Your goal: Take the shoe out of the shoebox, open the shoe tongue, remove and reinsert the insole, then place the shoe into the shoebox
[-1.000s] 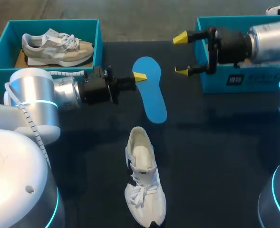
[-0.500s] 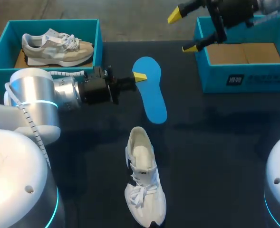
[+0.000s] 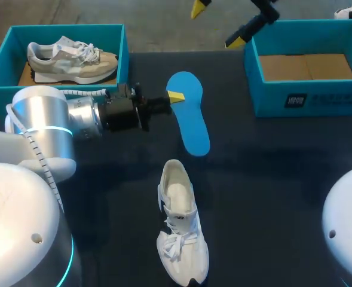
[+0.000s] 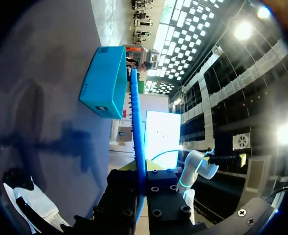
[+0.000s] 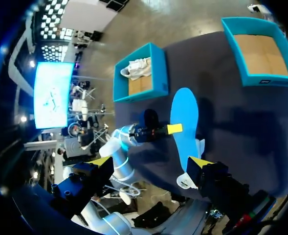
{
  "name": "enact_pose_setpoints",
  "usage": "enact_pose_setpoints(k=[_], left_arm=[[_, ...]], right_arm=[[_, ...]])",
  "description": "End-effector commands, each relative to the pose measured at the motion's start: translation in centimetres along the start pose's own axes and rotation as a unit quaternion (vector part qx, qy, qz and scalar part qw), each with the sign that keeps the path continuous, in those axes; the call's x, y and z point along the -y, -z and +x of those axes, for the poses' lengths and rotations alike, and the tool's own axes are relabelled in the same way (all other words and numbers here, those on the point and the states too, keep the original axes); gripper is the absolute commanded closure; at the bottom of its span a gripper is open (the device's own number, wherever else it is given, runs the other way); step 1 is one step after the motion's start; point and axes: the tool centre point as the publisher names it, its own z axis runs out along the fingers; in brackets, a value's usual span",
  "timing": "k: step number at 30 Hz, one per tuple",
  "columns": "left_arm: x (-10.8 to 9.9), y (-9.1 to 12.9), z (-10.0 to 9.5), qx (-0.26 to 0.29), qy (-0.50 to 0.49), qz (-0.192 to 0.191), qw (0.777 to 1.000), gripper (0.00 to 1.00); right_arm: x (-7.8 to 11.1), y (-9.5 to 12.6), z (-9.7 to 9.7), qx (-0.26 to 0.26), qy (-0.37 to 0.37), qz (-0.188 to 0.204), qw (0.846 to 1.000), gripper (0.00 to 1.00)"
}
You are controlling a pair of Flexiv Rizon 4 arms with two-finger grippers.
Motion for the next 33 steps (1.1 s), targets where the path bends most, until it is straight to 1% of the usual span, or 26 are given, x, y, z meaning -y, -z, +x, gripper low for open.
enact_pose_setpoints(k=[1,3,5,9,11,14,16,20,25,33], left_arm=[[-0.1,0.1,0.0,0.000,0.000,0.000,1.000,1.00],[-0.1,0.1,0.0,0.000,0.000,0.000,1.000,1.00],[-0.1,0.1,0.0,0.000,0.000,0.000,1.000,1.00],[-0.1,0.1,0.0,0.000,0.000,0.000,1.000,1.00],[-0.1,0.1,0.0,0.000,0.000,0.000,1.000,1.00],[-0.1,0.1,0.0,0.000,0.000,0.000,1.000,1.00],[-0.1,0.1,0.0,0.000,0.000,0.000,1.000,1.00],[-0.1,0.1,0.0,0.000,0.000,0.000,1.000,1.00],[-0.1,0.1,0.0,0.000,0.000,0.000,1.000,1.00],[-0.1,0.1,0.0,0.000,0.000,0.000,1.000,1.00]], right_arm=[[0.2,-0.3,1.0,0.258,-0.005,0.004,0.966,0.00],[0.3,-0.5,1.3,0.272,0.000,0.006,0.962,0.00],[0.6,-0.8,1.7,0.297,0.004,0.010,0.955,0.00],[1.1,-1.7,2.5,0.320,0.016,0.015,0.947,0.00],[1.4,-2.2,2.7,0.323,0.025,0.016,0.946,0.00],[1.8,-3.0,2.9,0.328,0.032,0.016,0.944,0.00],[1.9,-3.4,2.8,0.341,0.032,0.016,0.939,0.00],[2.5,-3.5,2.7,0.355,0.030,0.005,0.935,0.00],[3.6,-3.6,2.6,0.360,0.025,-0.010,0.932,0.00],[4.6,-5.2,2.7,0.365,0.029,-0.015,0.931,0.00]])
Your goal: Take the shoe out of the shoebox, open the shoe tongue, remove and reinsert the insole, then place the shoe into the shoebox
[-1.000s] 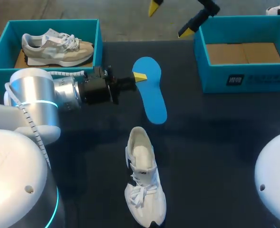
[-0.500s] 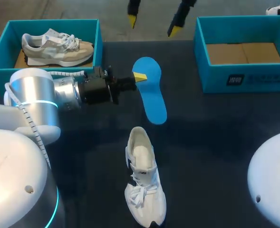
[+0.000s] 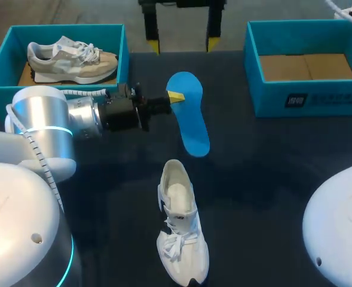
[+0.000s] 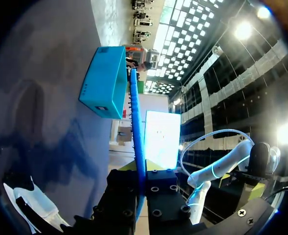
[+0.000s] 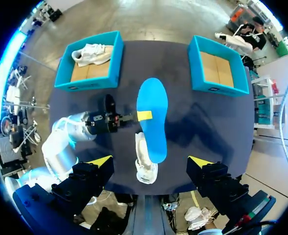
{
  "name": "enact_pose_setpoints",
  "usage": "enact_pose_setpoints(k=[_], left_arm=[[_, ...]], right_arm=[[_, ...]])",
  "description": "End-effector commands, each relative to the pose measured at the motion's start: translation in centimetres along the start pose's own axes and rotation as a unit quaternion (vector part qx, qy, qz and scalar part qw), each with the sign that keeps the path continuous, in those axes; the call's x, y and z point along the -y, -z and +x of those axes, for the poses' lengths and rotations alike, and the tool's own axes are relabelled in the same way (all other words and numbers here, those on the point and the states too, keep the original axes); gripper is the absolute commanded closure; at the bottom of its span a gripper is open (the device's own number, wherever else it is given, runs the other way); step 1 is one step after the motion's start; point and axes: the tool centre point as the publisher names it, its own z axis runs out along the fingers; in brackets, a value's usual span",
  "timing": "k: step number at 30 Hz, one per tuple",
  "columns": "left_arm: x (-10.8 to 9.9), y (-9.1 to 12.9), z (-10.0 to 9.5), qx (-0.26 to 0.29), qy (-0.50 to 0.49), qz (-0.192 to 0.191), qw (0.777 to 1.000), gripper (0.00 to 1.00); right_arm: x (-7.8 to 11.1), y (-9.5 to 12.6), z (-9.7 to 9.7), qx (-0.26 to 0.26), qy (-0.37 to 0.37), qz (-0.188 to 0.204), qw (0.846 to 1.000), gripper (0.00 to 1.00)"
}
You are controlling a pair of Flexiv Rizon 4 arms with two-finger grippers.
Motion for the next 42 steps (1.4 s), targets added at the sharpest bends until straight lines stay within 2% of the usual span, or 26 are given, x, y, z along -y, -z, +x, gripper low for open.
enact_pose_setpoints(k=[1,10,13,17,22,27,42], left_arm=[[-0.1,0.1,0.0,0.000,0.000,0.000,1.000,1.00],[-0.1,0.1,0.0,0.000,0.000,0.000,1.000,1.00],[-0.1,0.1,0.0,0.000,0.000,0.000,1.000,1.00],[-0.1,0.1,0.0,0.000,0.000,0.000,1.000,1.00],[-0.1,0.1,0.0,0.000,0.000,0.000,1.000,1.00],[-0.1,0.1,0.0,0.000,0.000,0.000,1.000,1.00],[-0.1,0.1,0.0,0.000,0.000,0.000,1.000,1.00]], right_arm=[[0.4,-0.5,0.7,0.012,0.003,-0.004,1.000,0.00],[1.1,-0.6,0.3,-0.033,0.003,-0.011,0.999,0.00],[1.4,-0.5,-0.2,-0.061,0.004,-0.013,0.998,0.00],[1.7,-0.3,-1.2,-0.123,-0.001,-0.012,0.992,0.00],[1.8,-0.1,-2.1,-0.196,-0.003,0.000,0.981,0.00],[1.8,-0.2,-3.0,-0.264,0.003,-0.008,0.965,0.00],[1.6,-1.5,-3.9,-0.398,-0.004,-0.011,0.917,0.00]])
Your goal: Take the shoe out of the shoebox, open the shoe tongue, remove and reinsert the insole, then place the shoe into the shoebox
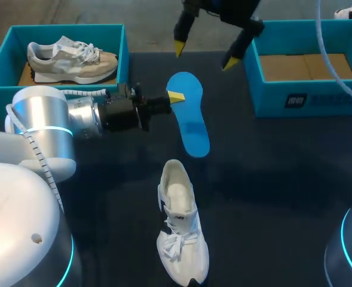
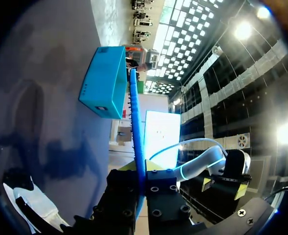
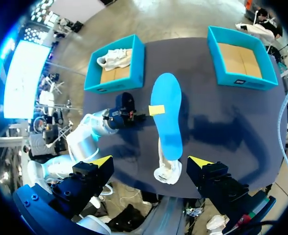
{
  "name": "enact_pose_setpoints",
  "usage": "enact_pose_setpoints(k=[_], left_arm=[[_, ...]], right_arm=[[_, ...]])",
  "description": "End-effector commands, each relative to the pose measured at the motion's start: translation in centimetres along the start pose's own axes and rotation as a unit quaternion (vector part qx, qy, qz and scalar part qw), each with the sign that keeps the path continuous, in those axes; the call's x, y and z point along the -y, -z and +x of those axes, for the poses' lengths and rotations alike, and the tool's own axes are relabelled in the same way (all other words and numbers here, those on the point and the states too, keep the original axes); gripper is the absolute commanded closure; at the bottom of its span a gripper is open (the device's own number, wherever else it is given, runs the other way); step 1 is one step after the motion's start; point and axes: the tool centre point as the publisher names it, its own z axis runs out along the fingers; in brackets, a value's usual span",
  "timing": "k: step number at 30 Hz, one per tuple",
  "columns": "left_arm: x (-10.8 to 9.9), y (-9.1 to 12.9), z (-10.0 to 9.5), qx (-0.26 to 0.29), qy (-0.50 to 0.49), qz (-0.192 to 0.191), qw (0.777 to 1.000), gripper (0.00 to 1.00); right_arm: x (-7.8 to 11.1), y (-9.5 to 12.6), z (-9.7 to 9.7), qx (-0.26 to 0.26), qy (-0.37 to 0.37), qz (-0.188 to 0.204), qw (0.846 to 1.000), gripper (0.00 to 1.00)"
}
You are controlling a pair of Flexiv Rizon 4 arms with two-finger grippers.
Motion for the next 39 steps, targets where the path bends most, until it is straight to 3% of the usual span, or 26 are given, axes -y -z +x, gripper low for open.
enact_pose_setpoints(k=[1,15,24,39], left_arm=[[0.0,0.1,0.0,0.000,0.000,0.000,1.000,1.00],[0.0,0.1,0.0,0.000,0.000,0.000,1.000,1.00],[0.0,0.1,0.0,0.000,0.000,0.000,1.000,1.00],[0.0,0.1,0.0,0.000,0.000,0.000,1.000,1.00]], right_arm=[[0.0,-0.6,-0.9,-0.203,-0.003,-0.002,0.979,0.00],[-0.8,-2.2,-2.7,-0.289,-0.011,-0.005,0.957,0.00],[-1.7,-3.2,-3.4,-0.303,-0.015,-0.002,0.953,0.00],[-2.6,-4.6,-5.5,-0.371,-0.016,-0.016,0.928,0.00]])
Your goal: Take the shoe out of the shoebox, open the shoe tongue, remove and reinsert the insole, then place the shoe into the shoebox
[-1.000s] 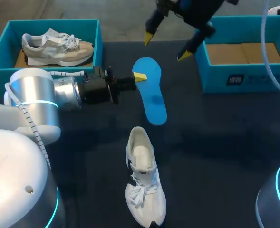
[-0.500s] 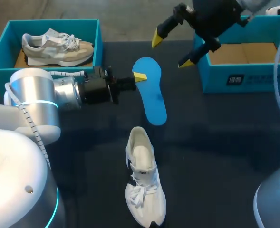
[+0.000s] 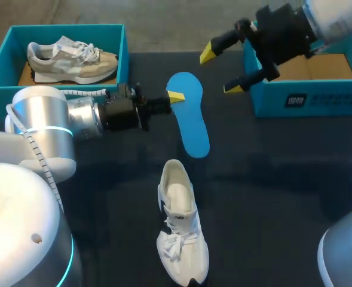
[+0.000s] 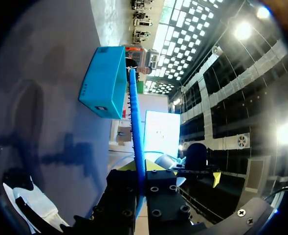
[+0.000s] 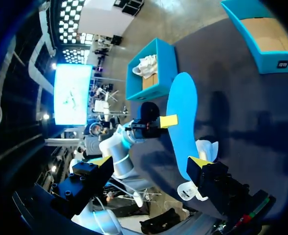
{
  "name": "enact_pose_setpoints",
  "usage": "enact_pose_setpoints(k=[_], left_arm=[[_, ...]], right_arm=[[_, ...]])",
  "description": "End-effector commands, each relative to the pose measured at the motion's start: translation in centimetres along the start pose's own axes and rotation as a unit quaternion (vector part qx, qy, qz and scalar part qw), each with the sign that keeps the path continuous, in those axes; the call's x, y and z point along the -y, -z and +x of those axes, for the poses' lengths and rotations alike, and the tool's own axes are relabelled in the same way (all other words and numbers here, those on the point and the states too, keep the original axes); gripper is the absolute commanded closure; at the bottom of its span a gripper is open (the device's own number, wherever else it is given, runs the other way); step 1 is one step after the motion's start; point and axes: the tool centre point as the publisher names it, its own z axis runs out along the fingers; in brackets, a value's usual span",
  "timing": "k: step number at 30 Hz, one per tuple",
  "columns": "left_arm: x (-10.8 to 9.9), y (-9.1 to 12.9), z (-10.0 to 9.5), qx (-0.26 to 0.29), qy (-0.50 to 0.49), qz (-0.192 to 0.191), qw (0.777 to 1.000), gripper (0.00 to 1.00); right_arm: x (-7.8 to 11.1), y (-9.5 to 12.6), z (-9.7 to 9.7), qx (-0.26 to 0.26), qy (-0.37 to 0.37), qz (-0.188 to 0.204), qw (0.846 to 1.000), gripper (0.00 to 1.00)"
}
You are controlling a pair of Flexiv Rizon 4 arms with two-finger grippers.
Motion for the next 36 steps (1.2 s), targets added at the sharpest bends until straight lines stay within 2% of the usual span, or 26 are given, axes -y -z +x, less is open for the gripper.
enact_pose_setpoints(k=[1,16,32,36], left_arm=[[-0.1,0.1,0.0,0.000,0.000,0.000,1.000,1.00],[-0.1,0.1,0.0,0.000,0.000,0.000,1.000,1.00],[-0.1,0.1,0.0,0.000,0.000,0.000,1.000,1.00],[0.8,0.2,1.1,-0.007,-0.048,-0.002,0.999,1.00]], right_arm=[[0.0,-0.1,-0.9,-0.094,0.000,-0.003,0.996,0.00],[-0.6,-1.1,-2.4,-0.132,-0.013,0.003,0.991,0.00],[-0.9,-1.5,-2.9,-0.159,-0.020,0.005,0.987,0.00],[-0.9,-1.5,-2.9,-0.159,-0.020,0.005,0.987,0.00]])
